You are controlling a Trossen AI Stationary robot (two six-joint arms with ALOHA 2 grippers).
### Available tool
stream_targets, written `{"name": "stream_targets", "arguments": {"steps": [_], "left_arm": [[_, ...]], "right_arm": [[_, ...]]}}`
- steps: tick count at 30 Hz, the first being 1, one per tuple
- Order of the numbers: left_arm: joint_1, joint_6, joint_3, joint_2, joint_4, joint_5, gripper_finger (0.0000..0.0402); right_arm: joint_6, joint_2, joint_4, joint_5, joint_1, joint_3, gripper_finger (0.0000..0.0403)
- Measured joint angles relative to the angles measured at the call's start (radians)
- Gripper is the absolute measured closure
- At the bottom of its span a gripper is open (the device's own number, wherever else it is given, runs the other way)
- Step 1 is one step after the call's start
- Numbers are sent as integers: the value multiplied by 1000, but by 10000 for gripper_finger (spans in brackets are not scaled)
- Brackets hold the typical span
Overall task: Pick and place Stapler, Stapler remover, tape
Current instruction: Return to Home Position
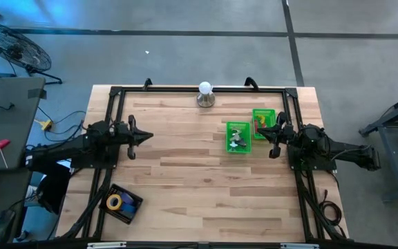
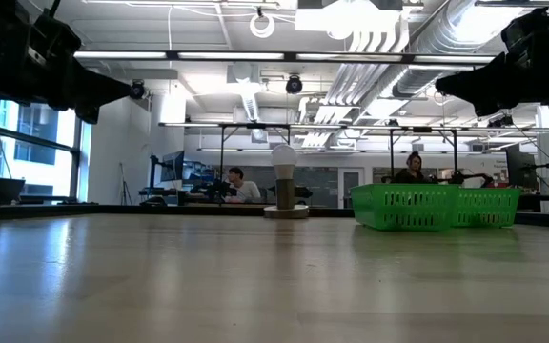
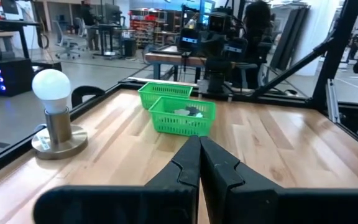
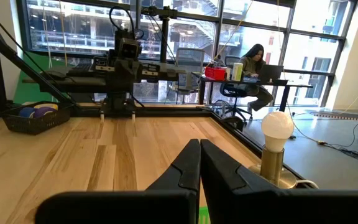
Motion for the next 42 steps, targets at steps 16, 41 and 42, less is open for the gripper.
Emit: {"name": "stream_targets", "arguments": {"steps": [16, 41, 42], "left_arm": [[-135, 0, 0, 0, -3, -46, 402], [-151, 0, 0, 0, -1, -50, 402], [-151, 0, 0, 0, -1, -50, 402]], "right_arm": [[0, 0, 0, 0, 0, 0, 400], [0, 0, 0, 0, 0, 0, 400], [0, 0, 0, 0, 0, 0, 400]]}}
